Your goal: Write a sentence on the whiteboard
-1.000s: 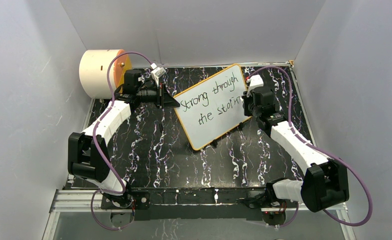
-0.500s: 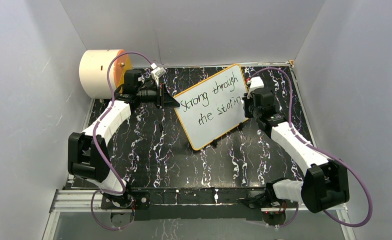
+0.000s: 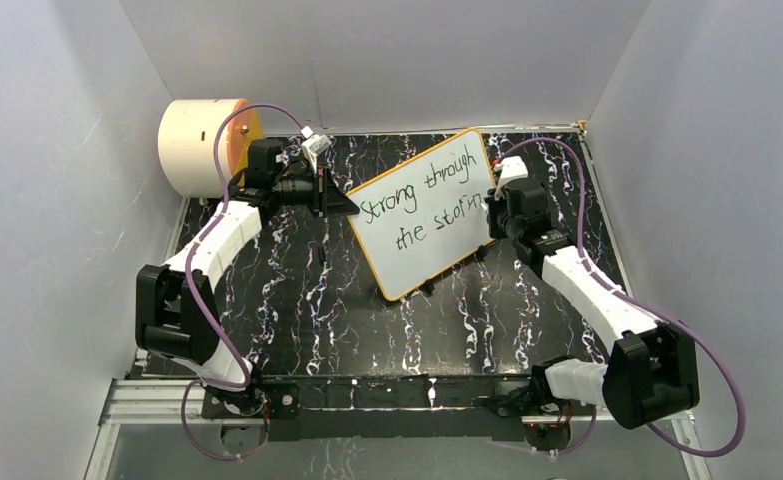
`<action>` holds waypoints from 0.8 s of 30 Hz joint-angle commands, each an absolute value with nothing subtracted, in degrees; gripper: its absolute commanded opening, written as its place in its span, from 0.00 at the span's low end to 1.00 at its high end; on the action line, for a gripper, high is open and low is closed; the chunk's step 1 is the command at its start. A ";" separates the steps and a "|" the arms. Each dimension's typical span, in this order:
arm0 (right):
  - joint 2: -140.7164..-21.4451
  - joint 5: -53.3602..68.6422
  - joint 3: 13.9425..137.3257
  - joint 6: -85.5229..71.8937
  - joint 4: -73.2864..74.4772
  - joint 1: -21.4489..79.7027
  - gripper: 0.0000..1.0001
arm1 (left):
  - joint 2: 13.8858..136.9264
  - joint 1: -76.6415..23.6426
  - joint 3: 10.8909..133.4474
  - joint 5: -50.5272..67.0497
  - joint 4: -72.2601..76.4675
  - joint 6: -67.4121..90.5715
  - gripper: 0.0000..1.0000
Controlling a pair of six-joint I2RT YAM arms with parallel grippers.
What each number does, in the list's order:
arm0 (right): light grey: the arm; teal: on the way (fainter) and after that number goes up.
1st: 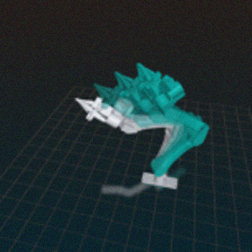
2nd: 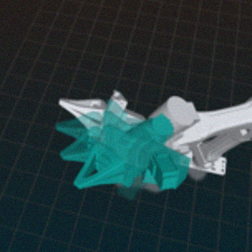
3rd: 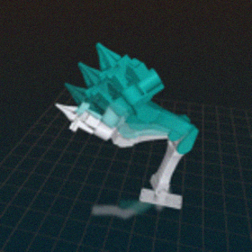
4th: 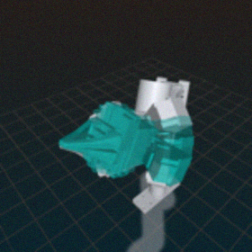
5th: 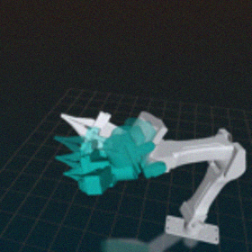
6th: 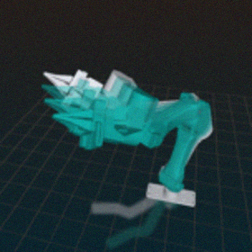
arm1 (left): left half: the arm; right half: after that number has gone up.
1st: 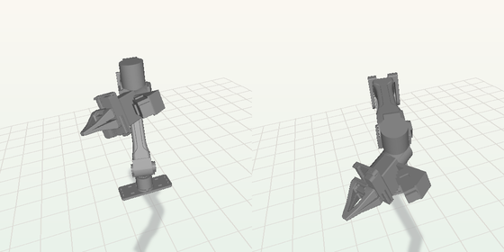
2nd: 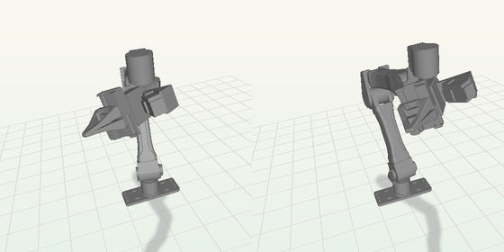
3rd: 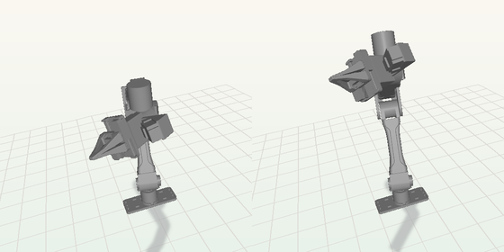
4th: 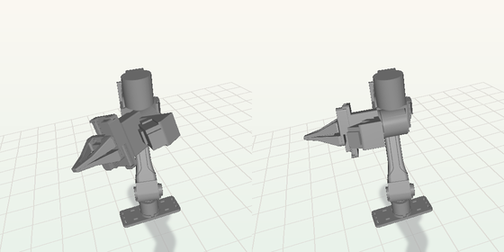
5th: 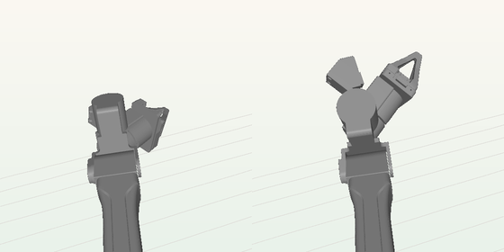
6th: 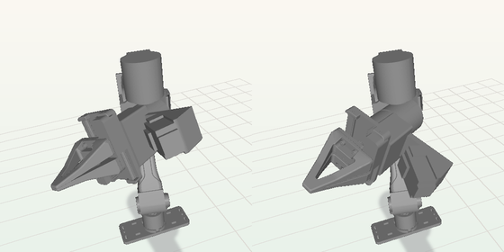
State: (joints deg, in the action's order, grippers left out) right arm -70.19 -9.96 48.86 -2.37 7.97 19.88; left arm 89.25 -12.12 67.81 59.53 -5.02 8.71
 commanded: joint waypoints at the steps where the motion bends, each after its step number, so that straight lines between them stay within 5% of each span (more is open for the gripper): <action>1: -66.87 -11.02 49.63 -2.90 7.45 19.73 0.00 | 86.66 -12.04 67.70 61.01 -6.40 7.73 0.00; 24: -70.72 -7.90 49.76 -2.90 3.79 17.53 0.00 | 86.64 -12.04 67.67 61.06 -6.37 7.65 0.00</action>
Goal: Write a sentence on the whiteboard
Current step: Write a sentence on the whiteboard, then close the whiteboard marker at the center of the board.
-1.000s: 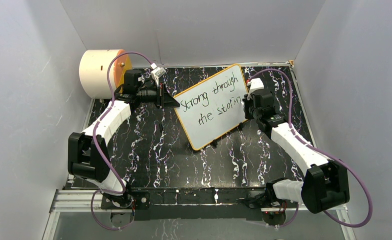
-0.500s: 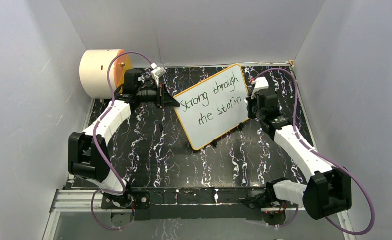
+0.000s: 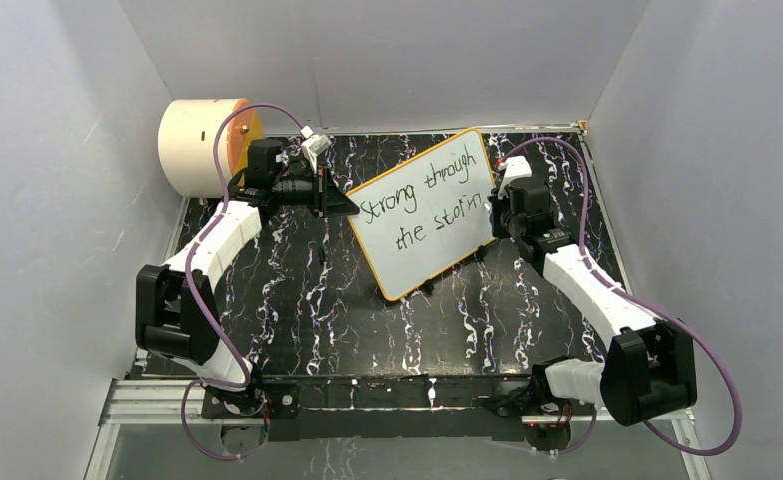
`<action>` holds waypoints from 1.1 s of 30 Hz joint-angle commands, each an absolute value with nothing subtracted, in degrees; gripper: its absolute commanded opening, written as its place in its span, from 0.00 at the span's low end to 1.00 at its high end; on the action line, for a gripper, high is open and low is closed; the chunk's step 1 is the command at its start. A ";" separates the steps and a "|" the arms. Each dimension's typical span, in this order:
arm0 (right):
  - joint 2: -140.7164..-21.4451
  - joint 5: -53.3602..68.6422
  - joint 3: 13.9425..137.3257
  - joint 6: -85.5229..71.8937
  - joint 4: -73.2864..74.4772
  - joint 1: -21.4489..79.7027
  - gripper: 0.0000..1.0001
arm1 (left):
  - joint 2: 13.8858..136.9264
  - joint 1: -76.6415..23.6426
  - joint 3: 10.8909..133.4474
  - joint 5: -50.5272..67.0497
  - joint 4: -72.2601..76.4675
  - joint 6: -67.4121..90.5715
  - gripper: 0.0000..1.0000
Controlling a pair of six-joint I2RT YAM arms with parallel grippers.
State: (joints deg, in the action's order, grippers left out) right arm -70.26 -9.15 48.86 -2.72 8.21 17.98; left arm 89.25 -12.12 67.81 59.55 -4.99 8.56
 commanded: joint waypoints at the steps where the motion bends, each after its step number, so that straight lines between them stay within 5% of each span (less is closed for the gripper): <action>1: -70.83 -7.74 49.79 -2.74 3.64 17.52 0.00 | 86.66 -12.04 67.67 61.08 -6.41 7.65 0.00; 23: -57.78 -10.89 50.38 -2.77 13.00 17.45 0.00 | 83.55 -12.00 68.69 59.26 -6.54 8.25 0.03; 33: -51.13 -10.99 50.96 -2.53 18.52 17.48 0.00 | 77.92 -12.04 71.42 52.06 -8.30 9.91 0.35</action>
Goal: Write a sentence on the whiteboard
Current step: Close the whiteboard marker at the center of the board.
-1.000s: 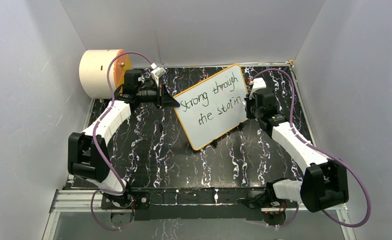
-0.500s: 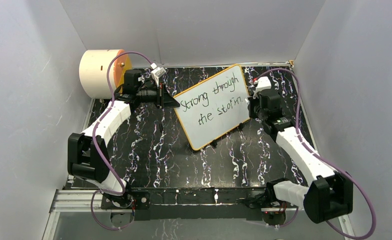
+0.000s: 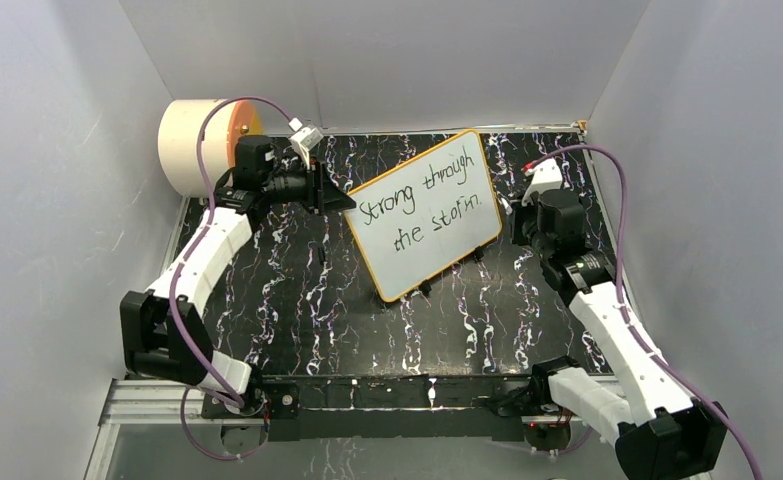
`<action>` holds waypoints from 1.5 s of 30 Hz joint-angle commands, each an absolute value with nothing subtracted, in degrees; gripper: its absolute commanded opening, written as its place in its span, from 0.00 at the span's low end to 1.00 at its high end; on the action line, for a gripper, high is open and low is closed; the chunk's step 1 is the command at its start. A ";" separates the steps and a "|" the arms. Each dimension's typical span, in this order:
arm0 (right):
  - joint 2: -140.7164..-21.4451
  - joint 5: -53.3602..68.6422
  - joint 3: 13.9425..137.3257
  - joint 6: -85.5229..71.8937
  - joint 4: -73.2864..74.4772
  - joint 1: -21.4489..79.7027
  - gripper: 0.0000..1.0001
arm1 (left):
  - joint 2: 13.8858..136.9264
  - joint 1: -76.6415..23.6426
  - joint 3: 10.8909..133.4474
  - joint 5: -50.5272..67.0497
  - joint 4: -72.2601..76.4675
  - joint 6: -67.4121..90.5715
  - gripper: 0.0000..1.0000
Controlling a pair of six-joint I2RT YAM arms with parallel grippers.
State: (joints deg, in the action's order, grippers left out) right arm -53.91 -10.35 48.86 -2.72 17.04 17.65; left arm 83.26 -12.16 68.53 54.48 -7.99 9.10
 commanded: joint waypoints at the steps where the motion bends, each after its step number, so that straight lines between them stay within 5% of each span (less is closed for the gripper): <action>1: -50.59 -10.90 50.98 -2.55 19.01 17.46 0.00 | 77.21 -12.04 71.37 50.84 -8.46 10.51 0.39; 6: -46.84 -10.92 50.89 -2.64 21.33 17.46 0.00 | 72.60 -12.04 70.18 41.29 -11.53 13.74 0.62; 18: -38.23 -10.50 47.72 -2.99 24.17 17.50 0.00 | 60.73 -12.04 60.60 16.69 -20.94 21.09 0.93; 26: -35.39 -8.79 44.76 -3.62 23.29 17.53 0.00 | 60.60 -12.03 53.90 9.78 -21.61 27.78 0.93; 37: -33.26 -8.16 43.56 -3.84 22.74 17.58 0.00 | 77.31 -12.58 53.31 5.17 -21.98 30.63 0.83; 45: -32.86 -8.19 43.15 -3.95 22.54 17.65 0.00 | 88.75 -17.24 57.42 -2.22 -23.29 33.07 0.66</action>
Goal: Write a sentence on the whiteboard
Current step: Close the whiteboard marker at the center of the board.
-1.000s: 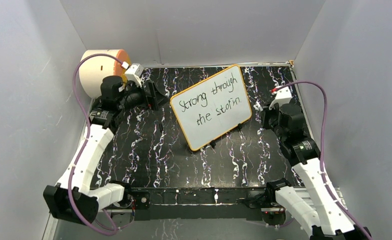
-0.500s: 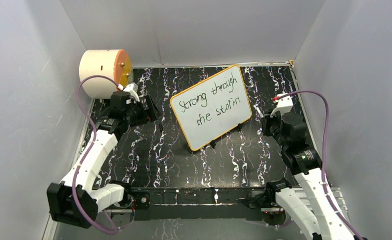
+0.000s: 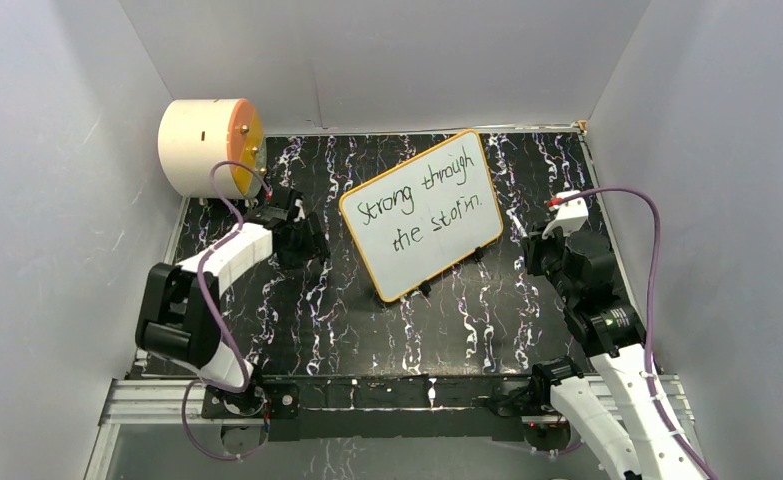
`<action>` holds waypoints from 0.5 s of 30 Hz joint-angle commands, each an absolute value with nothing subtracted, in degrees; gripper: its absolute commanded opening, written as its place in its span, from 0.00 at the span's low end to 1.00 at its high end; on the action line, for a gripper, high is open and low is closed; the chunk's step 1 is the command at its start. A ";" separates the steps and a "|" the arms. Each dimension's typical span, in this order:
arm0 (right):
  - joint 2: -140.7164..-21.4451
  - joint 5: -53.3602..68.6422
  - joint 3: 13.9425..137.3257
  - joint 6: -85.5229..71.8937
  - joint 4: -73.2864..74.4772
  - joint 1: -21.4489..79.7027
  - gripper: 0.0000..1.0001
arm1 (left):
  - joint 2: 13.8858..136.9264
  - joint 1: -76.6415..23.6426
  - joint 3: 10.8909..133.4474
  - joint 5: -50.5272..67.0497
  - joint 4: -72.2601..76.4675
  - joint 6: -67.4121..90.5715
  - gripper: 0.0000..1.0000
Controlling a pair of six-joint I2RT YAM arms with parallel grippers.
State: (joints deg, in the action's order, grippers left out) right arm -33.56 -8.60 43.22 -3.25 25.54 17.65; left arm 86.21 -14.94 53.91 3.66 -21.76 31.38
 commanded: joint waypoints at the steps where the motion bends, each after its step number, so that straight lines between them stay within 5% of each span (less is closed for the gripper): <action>1: -32.87 -8.17 43.11 -3.95 22.50 17.60 0.00 | 89.95 -17.83 57.80 -3.07 -23.33 33.13 0.63; 8: -32.96 -7.94 42.89 -3.99 22.26 17.62 0.00 | 95.98 -19.04 61.46 -8.00 -24.19 33.55 0.41; 15: -33.29 -7.97 42.89 -3.99 22.28 17.67 0.00 | 98.99 -19.41 63.42 -7.74 -24.25 33.42 0.31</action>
State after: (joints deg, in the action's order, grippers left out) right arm -33.58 -8.40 43.22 -3.29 25.47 17.65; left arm 98.39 -18.92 61.23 -5.69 -22.94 33.12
